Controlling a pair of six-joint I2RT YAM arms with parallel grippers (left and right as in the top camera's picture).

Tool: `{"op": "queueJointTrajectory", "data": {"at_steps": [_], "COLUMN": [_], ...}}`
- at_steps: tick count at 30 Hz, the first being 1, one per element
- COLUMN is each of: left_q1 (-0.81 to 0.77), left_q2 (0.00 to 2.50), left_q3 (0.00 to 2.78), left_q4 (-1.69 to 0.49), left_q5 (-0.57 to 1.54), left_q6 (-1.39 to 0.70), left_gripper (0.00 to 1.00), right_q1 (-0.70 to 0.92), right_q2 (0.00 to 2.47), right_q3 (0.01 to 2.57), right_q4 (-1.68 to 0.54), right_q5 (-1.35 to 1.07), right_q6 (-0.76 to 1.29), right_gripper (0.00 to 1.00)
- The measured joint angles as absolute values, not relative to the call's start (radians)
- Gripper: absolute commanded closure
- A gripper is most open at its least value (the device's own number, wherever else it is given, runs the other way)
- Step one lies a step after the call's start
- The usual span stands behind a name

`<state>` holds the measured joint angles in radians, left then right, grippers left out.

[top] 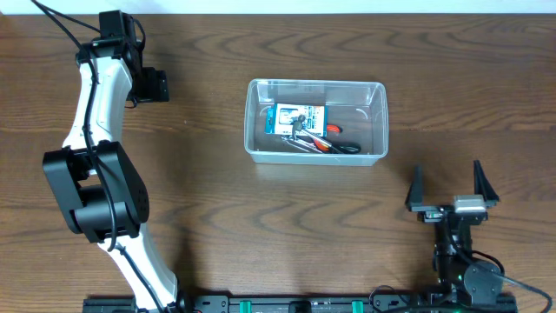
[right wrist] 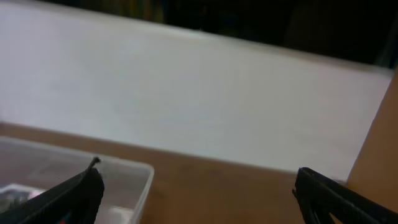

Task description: Pack container

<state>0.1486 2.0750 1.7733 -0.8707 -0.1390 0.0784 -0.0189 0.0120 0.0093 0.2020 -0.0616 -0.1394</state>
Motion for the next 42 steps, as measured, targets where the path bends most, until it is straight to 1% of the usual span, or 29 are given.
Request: {"op": "queueJointTrajectory", "data": {"at_steps": [7,18,42], "left_q1": [0.149,0.149,0.149], "left_q2": [2.075,2.075,2.075], "left_q3": [1.773,1.773,1.773], "left_q4": [-0.871,-0.871,-0.871], "left_q5": [-0.139,-0.139,-0.139], "left_q6": [0.078,0.078,0.078], "left_gripper": [0.02,0.02,0.02], "right_q1": [-0.019,-0.019,-0.019], "right_q2": [0.012,0.012,0.012], "right_q3": [0.008,0.007,0.007], "right_q4": [0.068,-0.064,-0.064], "right_q5": [-0.064,-0.064,-0.064], "right_q6": [-0.139,-0.139,-0.139], "right_gripper": [0.01,0.01,0.01]}}
